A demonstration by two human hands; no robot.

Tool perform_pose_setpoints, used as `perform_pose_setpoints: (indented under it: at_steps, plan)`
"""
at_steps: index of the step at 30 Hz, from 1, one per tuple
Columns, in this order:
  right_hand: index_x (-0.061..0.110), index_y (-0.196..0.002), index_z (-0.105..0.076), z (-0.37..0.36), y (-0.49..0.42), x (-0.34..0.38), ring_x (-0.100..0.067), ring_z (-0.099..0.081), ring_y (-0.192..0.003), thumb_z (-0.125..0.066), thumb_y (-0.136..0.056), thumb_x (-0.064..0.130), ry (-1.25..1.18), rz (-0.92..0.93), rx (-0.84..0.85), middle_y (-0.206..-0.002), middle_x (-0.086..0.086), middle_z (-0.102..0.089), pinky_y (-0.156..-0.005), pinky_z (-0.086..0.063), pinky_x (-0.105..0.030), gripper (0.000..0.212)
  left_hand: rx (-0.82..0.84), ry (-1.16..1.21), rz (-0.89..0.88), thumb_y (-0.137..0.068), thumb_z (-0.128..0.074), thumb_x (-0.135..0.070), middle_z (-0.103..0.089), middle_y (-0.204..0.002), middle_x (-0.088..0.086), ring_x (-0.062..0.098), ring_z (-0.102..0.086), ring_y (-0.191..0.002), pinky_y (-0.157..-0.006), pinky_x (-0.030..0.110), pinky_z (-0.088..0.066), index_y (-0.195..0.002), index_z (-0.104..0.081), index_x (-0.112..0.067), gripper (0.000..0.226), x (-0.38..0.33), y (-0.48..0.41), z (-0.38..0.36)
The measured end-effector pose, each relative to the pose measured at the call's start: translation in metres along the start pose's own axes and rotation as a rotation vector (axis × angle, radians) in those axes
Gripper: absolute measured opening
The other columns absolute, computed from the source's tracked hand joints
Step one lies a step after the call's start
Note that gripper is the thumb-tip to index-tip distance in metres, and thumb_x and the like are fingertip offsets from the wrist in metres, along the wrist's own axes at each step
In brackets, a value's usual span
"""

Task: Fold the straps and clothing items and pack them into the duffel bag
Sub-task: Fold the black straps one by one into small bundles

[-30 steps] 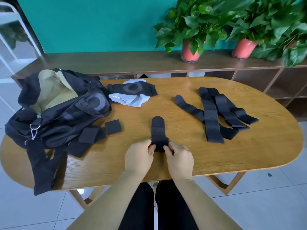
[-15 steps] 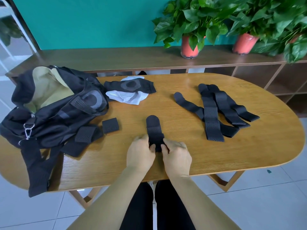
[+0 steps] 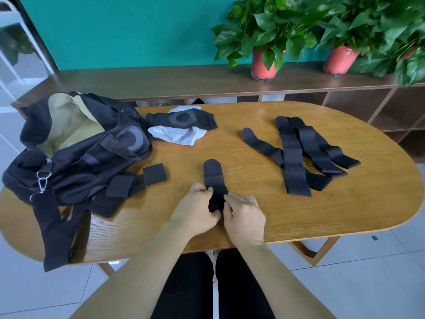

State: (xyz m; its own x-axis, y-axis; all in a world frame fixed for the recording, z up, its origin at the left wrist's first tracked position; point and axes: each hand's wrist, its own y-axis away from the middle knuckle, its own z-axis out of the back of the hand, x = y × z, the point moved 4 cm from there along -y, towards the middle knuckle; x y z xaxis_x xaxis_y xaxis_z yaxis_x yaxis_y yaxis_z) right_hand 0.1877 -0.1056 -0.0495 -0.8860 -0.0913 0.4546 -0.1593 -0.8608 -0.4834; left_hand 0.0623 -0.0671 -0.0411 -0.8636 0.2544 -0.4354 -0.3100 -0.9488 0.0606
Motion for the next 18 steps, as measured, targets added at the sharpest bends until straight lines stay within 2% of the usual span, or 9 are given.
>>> perform_pose_setpoints:
  at_steps: [2,4,8,11,13,14,15,16,18]
  plan:
    - [0.015,-0.097,-0.075,0.000,0.003,-0.005,-0.021,-0.062,-0.095,-0.066,-0.070,0.011,-0.029,-0.018,0.088,-0.104,0.006,-0.072,-0.059,-0.053,-0.028,0.028,0.033,0.025,-0.031,-0.086,-0.063,-0.036,-0.037,-0.133,-0.004,0.013,-0.057,-0.099,-0.092,0.028,-0.048,-0.145,-0.039,-0.014,0.068,0.004,0.001,0.002]
    - [0.014,-0.108,-0.072,0.005,0.007,-0.009,-0.020,-0.057,-0.106,-0.060,-0.070,0.012,-0.040,0.022,0.168,-0.114,0.005,-0.068,-0.068,-0.054,-0.029,0.040,0.062,0.021,-0.060,-0.087,-0.063,-0.038,-0.038,-0.131,-0.007,0.011,-0.056,-0.092,-0.088,0.028,-0.049,-0.145,-0.039,-0.018,0.066,0.007,0.005,0.005]
    - [0.014,-0.114,-0.068,0.018,0.012,-0.013,-0.020,-0.057,-0.107,-0.065,-0.070,0.006,-0.044,0.130,0.214,-0.121,0.004,-0.065,-0.072,-0.055,-0.030,0.046,0.071,0.036,-0.143,-0.085,-0.062,-0.043,-0.043,-0.122,-0.013,0.003,-0.052,-0.085,-0.084,0.023,-0.047,-0.141,-0.046,-0.021,0.062,0.010,0.017,0.009]
    - [0.016,-0.118,-0.066,0.019,0.011,-0.014,-0.013,-0.052,-0.113,-0.066,-0.078,0.008,-0.120,0.118,0.243,-0.125,0.006,-0.062,-0.082,-0.052,-0.026,0.041,0.074,0.114,-0.151,-0.087,-0.061,-0.042,-0.044,-0.115,-0.016,0.000,-0.052,-0.080,-0.080,0.015,-0.043,-0.134,-0.054,-0.021,0.052,0.009,0.022,0.010]
    - [0.022,-0.120,-0.065,0.018,0.007,-0.015,-0.008,-0.052,-0.110,-0.065,-0.086,0.017,-0.225,-0.004,0.286,-0.116,0.010,-0.062,-0.089,-0.047,-0.024,0.035,0.086,0.190,-0.116,-0.091,-0.057,-0.041,-0.046,-0.111,-0.016,0.001,-0.055,-0.078,-0.077,0.016,-0.043,-0.119,-0.063,-0.023,0.034,0.008,0.022,0.012]
    - [0.026,-0.120,-0.065,0.017,0.004,-0.015,-0.007,-0.053,-0.105,-0.063,-0.088,0.023,-0.276,-0.086,0.311,-0.109,0.011,-0.060,-0.088,-0.045,-0.023,0.032,0.082,0.216,-0.101,-0.093,-0.054,-0.040,-0.048,-0.105,-0.014,0.005,-0.054,-0.075,-0.074,0.019,-0.044,-0.101,-0.065,-0.026,0.020,0.007,0.021,0.014]
    - [0.030,-0.118,-0.065,0.016,0.002,-0.016,-0.008,-0.055,-0.098,-0.062,-0.089,0.028,-0.305,-0.162,0.332,-0.102,0.009,-0.057,-0.085,-0.044,-0.023,0.029,0.063,0.213,-0.091,-0.095,-0.051,-0.040,-0.048,-0.095,-0.011,0.008,-0.051,-0.069,-0.068,0.023,-0.042,-0.080,-0.059,-0.027,0.022,0.007,0.019,0.015]
    - [0.031,-0.114,-0.066,0.013,-0.001,-0.016,-0.010,-0.055,-0.092,-0.060,-0.090,0.032,-0.311,-0.219,0.337,-0.097,0.007,-0.056,-0.080,-0.043,-0.024,0.024,0.034,0.203,-0.081,-0.097,-0.048,-0.038,-0.045,-0.084,-0.008,0.011,-0.047,-0.065,-0.062,0.025,-0.037,-0.067,-0.048,-0.026,0.032,0.006,0.018,0.015]
    - [0.027,-0.102,-0.066,0.010,-0.006,-0.013,-0.014,-0.054,-0.086,-0.057,-0.091,0.037,-0.259,-0.281,0.299,-0.086,0.002,-0.056,-0.069,-0.040,-0.027,0.018,-0.032,0.185,-0.040,-0.098,-0.047,-0.032,-0.041,-0.074,-0.006,0.012,-0.042,-0.061,-0.057,0.026,-0.032,-0.061,-0.037,-0.025,0.039,0.007,0.015,0.013]
